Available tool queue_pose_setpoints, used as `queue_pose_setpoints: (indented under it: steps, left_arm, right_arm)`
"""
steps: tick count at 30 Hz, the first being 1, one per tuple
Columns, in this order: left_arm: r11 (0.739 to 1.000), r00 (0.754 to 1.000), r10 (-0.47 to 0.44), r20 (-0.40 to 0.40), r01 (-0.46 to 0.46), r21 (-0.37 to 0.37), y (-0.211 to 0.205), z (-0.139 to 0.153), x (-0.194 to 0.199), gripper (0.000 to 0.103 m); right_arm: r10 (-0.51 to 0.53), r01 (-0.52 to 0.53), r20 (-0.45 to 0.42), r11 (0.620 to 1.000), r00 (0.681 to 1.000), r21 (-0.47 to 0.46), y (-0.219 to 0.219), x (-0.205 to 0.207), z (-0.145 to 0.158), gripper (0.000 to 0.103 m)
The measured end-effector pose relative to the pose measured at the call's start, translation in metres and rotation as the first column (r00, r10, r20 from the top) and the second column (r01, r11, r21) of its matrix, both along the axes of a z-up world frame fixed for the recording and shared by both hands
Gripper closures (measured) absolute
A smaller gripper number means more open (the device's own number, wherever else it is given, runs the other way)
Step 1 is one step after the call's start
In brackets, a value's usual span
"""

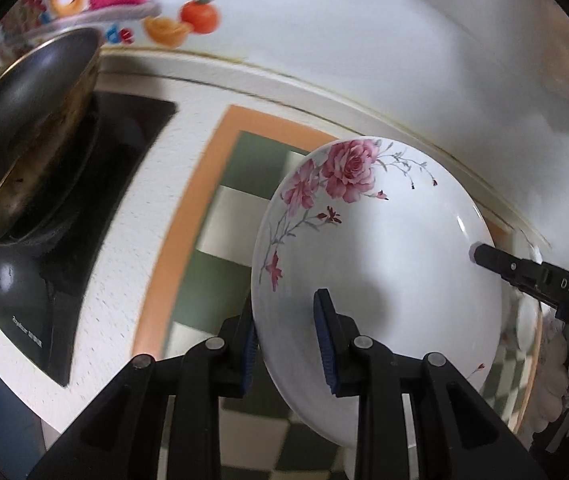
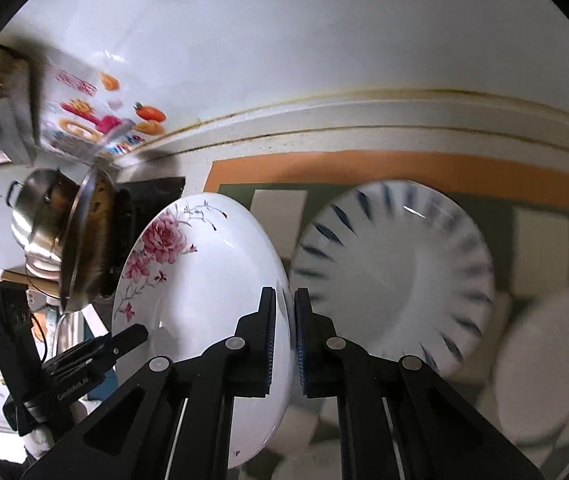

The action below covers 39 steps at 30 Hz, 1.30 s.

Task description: Organize plates and bowls

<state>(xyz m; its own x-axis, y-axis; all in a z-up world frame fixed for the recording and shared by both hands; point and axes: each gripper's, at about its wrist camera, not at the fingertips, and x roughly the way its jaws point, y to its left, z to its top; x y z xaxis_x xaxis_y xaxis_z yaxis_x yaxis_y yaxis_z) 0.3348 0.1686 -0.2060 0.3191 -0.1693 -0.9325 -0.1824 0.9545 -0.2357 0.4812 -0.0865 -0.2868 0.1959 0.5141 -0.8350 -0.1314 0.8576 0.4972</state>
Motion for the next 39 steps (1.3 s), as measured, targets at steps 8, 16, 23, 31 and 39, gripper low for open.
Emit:
queue_pose_setpoints:
  steps: [8,16,23,31,39]
  left_arm:
    - [0.991,0.991,-0.132,-0.008,0.132,-0.004,-0.065,0.007,-0.025,0.079]
    - [0.968,0.965,-0.251,-0.077,0.251,0.000,-0.114,-0.022,-0.045,0.079]
    - [0.952,0.937,-0.293,-0.188,0.303,0.030,-0.138,-0.070,-0.059,0.079]
    - [0.945,0.921,-0.303,-0.245,0.323,0.047,-0.151,-0.099,-0.062,0.079]
    - [0.941,0.924,-0.304,-0.234,0.329,0.075,-0.157,-0.100,-0.063,0.078]
  right_arm:
    - [-0.098,0.097,0.029,0.995,0.995,0.020,-0.081,-0.090,0.035,0.092]
    - [-0.178,0.179,-0.036,0.984,0.983,0.022,-0.143,-0.157,0.007,0.092]
    - [-0.203,0.207,-0.131,0.978,0.970,0.015,-0.160,-0.189,-0.051,0.092]
    - [-0.210,0.213,-0.199,0.977,0.957,-0.007,-0.169,-0.209,-0.093,0.092]
    - [-0.199,0.197,-0.208,0.980,0.958,-0.030,-0.166,-0.206,-0.097,0.092]
